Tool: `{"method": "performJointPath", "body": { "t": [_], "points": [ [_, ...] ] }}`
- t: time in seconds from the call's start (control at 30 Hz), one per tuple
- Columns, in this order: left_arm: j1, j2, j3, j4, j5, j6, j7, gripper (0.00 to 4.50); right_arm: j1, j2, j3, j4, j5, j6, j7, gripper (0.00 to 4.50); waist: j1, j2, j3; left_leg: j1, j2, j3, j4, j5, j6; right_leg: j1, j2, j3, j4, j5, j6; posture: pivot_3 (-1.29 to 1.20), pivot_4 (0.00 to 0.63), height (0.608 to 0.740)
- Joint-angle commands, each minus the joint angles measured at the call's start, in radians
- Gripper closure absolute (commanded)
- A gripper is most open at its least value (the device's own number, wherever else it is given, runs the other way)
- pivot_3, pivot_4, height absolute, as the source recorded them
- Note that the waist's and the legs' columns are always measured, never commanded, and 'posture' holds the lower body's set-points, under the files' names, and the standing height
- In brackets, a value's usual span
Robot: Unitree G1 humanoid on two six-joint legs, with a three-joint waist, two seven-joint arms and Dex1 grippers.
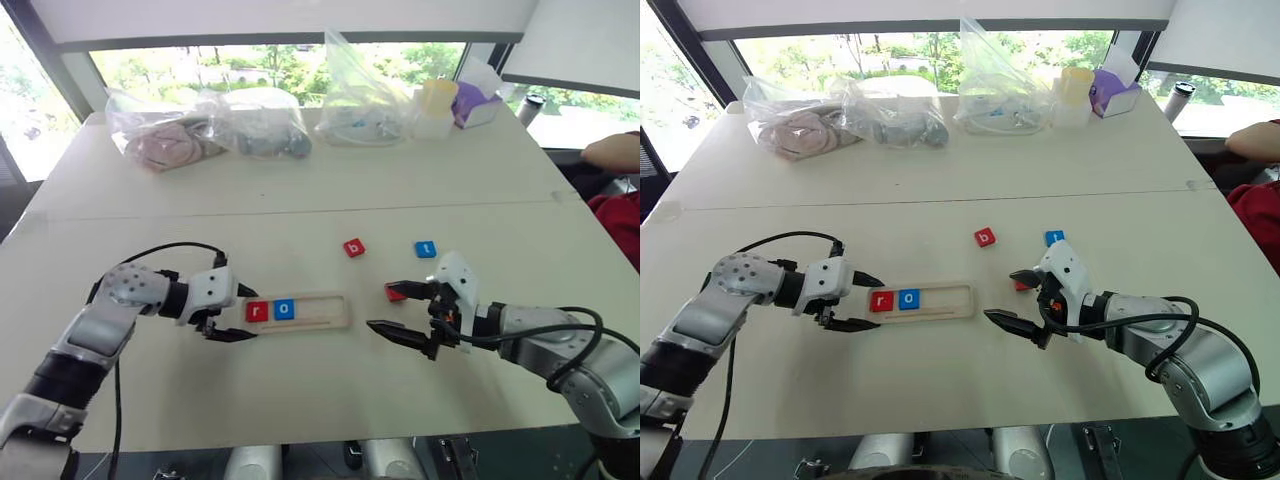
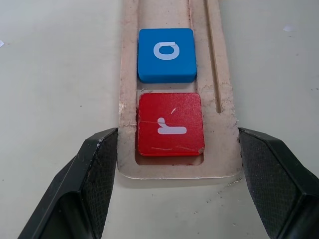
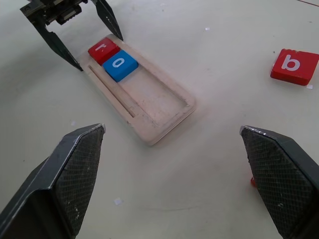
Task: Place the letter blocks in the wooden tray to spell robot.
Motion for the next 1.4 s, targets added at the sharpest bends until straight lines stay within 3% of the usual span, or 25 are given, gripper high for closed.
{"method": "performJointPath", "body": {
  "t": [0.03, 0.1, 0.3, 0.47, 0.63, 0.73, 0.9, 1.13, 1.4],
  "points": [
    [-0.02, -0.004, -0.012, 0.021, 0.025, -0.029, -0.012, 0.88, 0.005, 0.008, -0.002, -0.043, -0.005, -0.019, -0.005, 0.0, 0.001, 0.0, 0.0, 0.0, 0.0, 0.0, 0.0, 0.0, 0.0, 0.0, 0.0, 0.0, 0.0, -0.001, 0.001, 0.0, 0.15, 0.74],
    [-0.023, -0.004, -0.011, 0.022, 0.017, -0.015, -0.031, 0.02, 0.002, 0.009, -0.002, -0.044, -0.004, -0.017, -0.006, 0.0, 0.0, 0.0, 0.0, 0.0, 0.0, 0.0, 0.001, 0.0, 0.0, 0.001, 0.0, 0.0, 0.0, 0.0, 0.001, 0.0, 0.15, 0.74],
    [-0.006, 0.004, 0.018, -0.01, 0.033, -0.017, 0.012, 0.02, -0.017, 0.033, -0.025, -0.016, 0.002, -0.017, -0.026, 0.0, -0.001, 0.0, 0.0, 0.0, 0.001, 0.0, 0.001, 0.0, 0.0, 0.001, 0.0, 0.001, 0.0, 0.0, 0.001, 0.0, 0.15, 0.74],
    [0.038, 0.106, 0.117, -0.112, -0.033, 0.098, 0.001, 0.02, -0.163, 0.127, 0.011, 0.093, -0.108, 0.007, -0.191, 0.0, -0.01, -0.001, 0.001, 0.001, 0.002, 0.001, 0.001, 0.0, 0.0, 0.0, 0.001, 0.001, 0.001, 0.001, 0.0, 0.0, 0.15, 0.74],
    [0.086, 0.221, 0.311, -0.203, -0.238, 0.41, -0.007, 0.02, -0.398, 0.397, 0.09, 0.282, -0.181, 0.162, -0.436, 0.0, -0.013, -0.001, 0.001, 0.0, 0.005, 0.001, 0.001, 0.0, 0.0, -0.003, 0.007, 0.003, 0.001, 0.003, -0.004, 0.0, 0.15, 0.74],
    [0.078, 0.186, 0.45, -0.255, -0.372, 0.585, 0.09, 0.02, -0.467, 0.468, 0.182, 0.378, -0.266, 0.14, -0.458, 0.0, -0.004, -0.001, 0.001, -0.001, 0.006, 0.0, 0.0, 0.0, 0.0, -0.005, 0.009, 0.003, 0.003, 0.003, -0.004, 0.0, 0.15, 0.74],
    [0.152, 0.092, 0.55, -0.438, -0.5, 0.745, 0.256, 0.02, -0.525, 0.525, 0.252, 0.503, -0.367, 0.092, -0.476, 0.0, -0.007, -0.001, 0.001, -0.002, 0.005, 0.001, 0.0, 0.0, 0.0, -0.005, 0.006, 0.004, 0.002, 0.005, -0.001, 0.0, 0.15, 0.74],
    [0.224, 0.009, 0.626, -0.542, -0.56, 0.804, 0.424, 0.02, -0.53, 0.522, 0.238, 0.523, -0.471, 0.034, -0.503, 0.0, -0.007, -0.001, 0.001, -0.001, 0.004, 0.002, 0.0, 0.0, 0.0, -0.005, 0.006, 0.006, 0.002, 0.006, -0.001, 0.0, 0.15, 0.74],
    [0.25, -0.009, 0.604, -0.564, -0.576, 0.793, 0.477, 0.02, -0.484, 0.541, 0.21, 0.518, -0.482, 0.072, -0.481, 0.0, -0.008, -0.001, 0.001, -0.001, 0.005, 0.002, 0.0, 0.0, 0.0, -0.005, 0.008, 0.006, 0.003, 0.006, -0.002, 0.0, 0.15, 0.74]
  ]
}}
